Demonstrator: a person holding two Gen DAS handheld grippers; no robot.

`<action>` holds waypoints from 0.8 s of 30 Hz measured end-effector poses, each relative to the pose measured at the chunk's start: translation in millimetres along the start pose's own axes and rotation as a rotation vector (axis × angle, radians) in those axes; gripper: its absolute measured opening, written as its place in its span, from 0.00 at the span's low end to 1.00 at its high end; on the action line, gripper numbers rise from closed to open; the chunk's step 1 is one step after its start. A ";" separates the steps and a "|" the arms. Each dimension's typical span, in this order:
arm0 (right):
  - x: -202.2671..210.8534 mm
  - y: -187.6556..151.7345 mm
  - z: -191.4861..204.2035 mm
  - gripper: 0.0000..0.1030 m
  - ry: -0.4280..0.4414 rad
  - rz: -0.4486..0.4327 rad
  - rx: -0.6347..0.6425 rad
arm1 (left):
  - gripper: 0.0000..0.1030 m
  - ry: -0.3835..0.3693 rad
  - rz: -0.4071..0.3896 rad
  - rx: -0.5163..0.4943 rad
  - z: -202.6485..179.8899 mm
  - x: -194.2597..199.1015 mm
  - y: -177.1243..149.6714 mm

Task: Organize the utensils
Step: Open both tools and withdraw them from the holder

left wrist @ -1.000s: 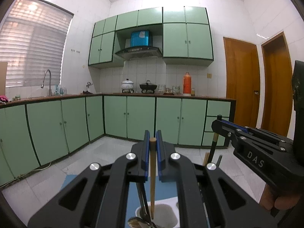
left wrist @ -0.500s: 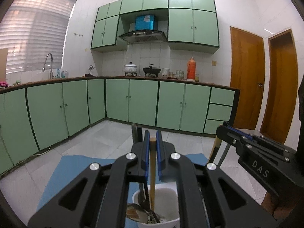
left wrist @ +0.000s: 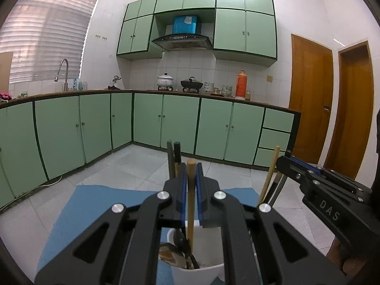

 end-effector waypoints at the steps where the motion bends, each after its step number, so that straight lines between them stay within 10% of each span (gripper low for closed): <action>1: 3.3 0.9 -1.0 0.15 0.000 -0.010 0.000 | 0.14 -0.002 -0.006 0.001 0.6 3.5 1.8; 24: 100.5 -19.8 1.0 0.49 -0.028 -0.119 -0.028 | 0.83 0.060 -0.103 0.019 18.1 93.2 -15.3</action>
Point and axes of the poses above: each gripper's, at about its wrist camera, not at the fingertips, and x roughly against the way its jaws point, z to its left, y to its top, the point moved 2 cm from there along -x, roughly the way its jaws point, and after that the axes turned 11 degrees about x, right-handed, at the moved point
